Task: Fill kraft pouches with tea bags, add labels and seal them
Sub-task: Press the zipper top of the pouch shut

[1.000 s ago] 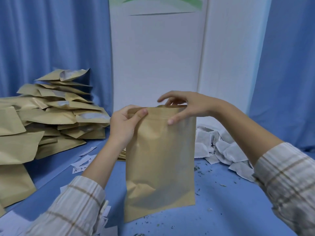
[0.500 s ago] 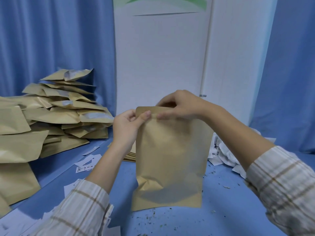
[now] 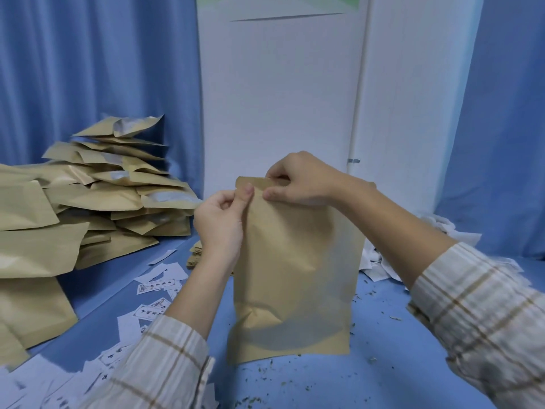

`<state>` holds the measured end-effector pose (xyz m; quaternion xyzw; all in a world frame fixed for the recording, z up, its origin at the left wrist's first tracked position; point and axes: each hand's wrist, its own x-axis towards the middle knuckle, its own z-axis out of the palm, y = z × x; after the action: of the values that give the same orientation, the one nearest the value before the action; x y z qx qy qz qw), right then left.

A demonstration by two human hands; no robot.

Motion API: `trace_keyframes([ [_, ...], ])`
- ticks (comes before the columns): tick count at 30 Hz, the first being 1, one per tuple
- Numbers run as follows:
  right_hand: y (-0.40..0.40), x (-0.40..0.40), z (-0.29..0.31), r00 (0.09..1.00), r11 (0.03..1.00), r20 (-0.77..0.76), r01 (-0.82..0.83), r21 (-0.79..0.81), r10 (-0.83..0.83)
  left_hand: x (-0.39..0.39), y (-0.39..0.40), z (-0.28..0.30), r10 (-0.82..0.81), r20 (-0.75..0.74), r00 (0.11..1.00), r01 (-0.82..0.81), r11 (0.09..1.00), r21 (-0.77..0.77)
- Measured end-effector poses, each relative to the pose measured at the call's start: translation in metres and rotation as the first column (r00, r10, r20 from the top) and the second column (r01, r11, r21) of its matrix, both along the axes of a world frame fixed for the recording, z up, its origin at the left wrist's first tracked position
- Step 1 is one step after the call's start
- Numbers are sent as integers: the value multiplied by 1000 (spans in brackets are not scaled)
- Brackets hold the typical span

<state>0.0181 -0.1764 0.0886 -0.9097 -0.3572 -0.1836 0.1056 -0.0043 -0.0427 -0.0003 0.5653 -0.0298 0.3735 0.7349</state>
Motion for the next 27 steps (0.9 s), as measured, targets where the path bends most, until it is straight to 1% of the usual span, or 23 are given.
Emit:
trace_keyframes([
  [2, 3, -2, 3, 999, 1000, -40, -24, 12, 25, 0, -5, -2, 105, 29, 994, -106, 992, 73],
  [3, 4, -2, 5, 998, 999, -44, -45, 24, 46, 1, -7, -3, 131, 39, 991, -134, 987, 88],
  [6, 8, -1, 6, 996, 995, -2, -95, 42, 95, 3, -7, -6, 100, 51, 994, -103, 993, 55],
  [9, 4, 4, 3, 996, 997, 55, -62, -48, 64, 5, 0, -9, 92, 48, 995, -94, 995, 36],
  [11, -3, 4, 1, 997, 996, 56, -46, -80, 51, 6, 5, -9, 108, 56, 993, -110, 993, 34],
  [14, -12, 7, 0, 998, 999, 52, -40, 9, 39, 6, 7, -5, 124, 68, 990, -128, 990, 57],
  [16, -14, 9, 1, 995, 1000, 98, -29, 10, 28, 7, 8, -3, 134, 74, 988, -138, 989, 54],
  [18, -18, 10, -1, 983, 1000, 181, 14, -19, -11, 6, 10, -1, 125, 87, 988, -129, 991, 41],
  [22, -29, 13, -8, 948, 998, 317, 47, -40, -32, 7, 10, 0, 124, 91, 988, -131, 989, 75],
  [25, -40, 15, -9, 929, 994, 363, 98, -47, -74, 8, 15, -2, 124, 103, 987, -128, 991, 30],
  [27, -45, 16, -12, 924, 993, 373, 109, -34, -89, 9, 17, -3, 107, 96, 990, -111, 993, 38],
])
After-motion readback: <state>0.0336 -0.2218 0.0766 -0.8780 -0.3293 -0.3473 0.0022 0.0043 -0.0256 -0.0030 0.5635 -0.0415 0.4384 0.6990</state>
